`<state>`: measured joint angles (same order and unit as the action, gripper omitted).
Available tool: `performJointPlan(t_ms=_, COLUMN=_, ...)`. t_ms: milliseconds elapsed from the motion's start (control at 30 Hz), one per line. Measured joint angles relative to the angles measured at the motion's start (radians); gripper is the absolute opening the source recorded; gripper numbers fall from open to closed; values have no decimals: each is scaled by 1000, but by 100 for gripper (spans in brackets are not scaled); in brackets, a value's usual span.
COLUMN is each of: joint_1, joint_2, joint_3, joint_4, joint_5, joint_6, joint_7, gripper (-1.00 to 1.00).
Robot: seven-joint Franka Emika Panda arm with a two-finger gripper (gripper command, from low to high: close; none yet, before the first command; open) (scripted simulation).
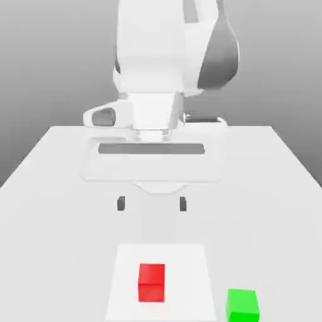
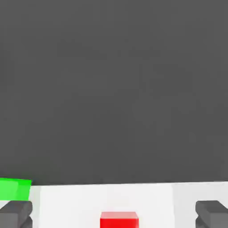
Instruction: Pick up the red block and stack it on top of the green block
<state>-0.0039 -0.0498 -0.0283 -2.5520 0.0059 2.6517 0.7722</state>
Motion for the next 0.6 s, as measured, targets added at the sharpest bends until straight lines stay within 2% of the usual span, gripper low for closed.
performJointPlan(t_ms=133, joint_1=-4, joint_2=145, joint_3=-1, joint_4=-47, joint_5=3, joint_6=70, joint_7=-7, gripper=0)
performJointPlan(t_ms=300, joint_1=-10, joint_2=326, joint_3=6, joint_4=-34, joint_5=16, joint_6=212, joint_7=-17, gripper=0)
performJointPlan(t_ms=333, joint_1=-12, joint_2=359, joint_3=9, joint_4=-30, joint_5=18, joint_6=239, joint_7=-19, gripper=-100)
performJointPlan(t_ms=600, joint_1=-13, joint_2=342, joint_3=9, joint_4=-32, joint_5=14, joint_6=225, joint_7=-16, gripper=-100)
